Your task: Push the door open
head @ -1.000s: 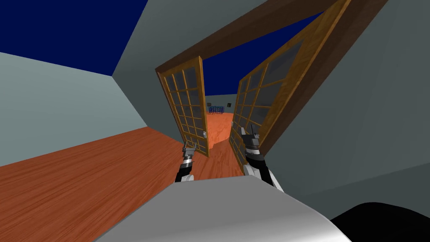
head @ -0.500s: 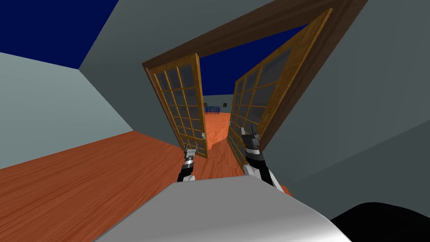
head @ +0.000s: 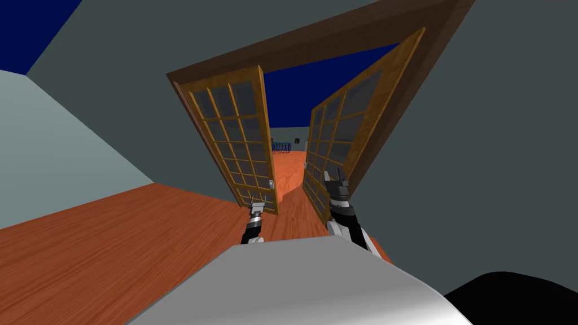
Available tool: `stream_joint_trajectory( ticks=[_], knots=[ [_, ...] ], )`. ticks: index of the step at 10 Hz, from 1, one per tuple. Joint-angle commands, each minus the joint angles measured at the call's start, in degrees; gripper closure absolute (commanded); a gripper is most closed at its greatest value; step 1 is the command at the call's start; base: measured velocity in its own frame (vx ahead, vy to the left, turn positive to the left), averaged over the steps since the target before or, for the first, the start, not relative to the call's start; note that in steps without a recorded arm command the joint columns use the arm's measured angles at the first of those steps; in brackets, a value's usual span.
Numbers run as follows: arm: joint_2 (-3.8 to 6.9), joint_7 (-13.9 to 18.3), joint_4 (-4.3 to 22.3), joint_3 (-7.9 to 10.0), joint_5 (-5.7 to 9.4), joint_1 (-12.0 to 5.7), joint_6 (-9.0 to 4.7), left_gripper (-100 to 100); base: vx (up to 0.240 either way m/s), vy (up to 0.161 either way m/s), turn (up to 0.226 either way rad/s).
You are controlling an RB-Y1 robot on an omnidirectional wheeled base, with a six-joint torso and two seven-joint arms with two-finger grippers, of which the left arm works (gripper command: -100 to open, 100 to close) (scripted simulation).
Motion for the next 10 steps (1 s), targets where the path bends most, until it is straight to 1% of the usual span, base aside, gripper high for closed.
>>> stream_joint_trajectory(
  ticks=[1, 3, 6, 7, 8, 9, 10],
  knots=[
    [-0.20, 1.7, 2.5, -0.19, 1.09, -1.00, -0.52, -100, 0.029, 0.096, -0.174],
    [-0.52, 3.5, 4.8, -0.53, 2.29, -1.73, -1.05, -100, 0.024, 0.100, -0.222],
    [-1.00, 6.2, 8.4, -1.03, 4.10, -2.82, -1.85, -100, 0.021, 0.112, -0.170],
    [-1.19, 7.0, 9.5, -1.19, 4.67, -3.16, -2.10, -100, 0.031, 0.111, -0.214],
    [-1.60, 8.7, 11.7, -1.50, 5.76, -3.82, -2.58, -100, 0.033, 0.155, -0.310],
    [-1.80, 9.5, 12.7, -1.65, 6.31, -4.15, -2.83, -100, 0.033, 0.150, -0.269],
    [-2.00, 10.3, 13.8, -1.80, 6.86, -4.48, -3.07, -100, 0.011, 0.112, -0.160]
  ],
)
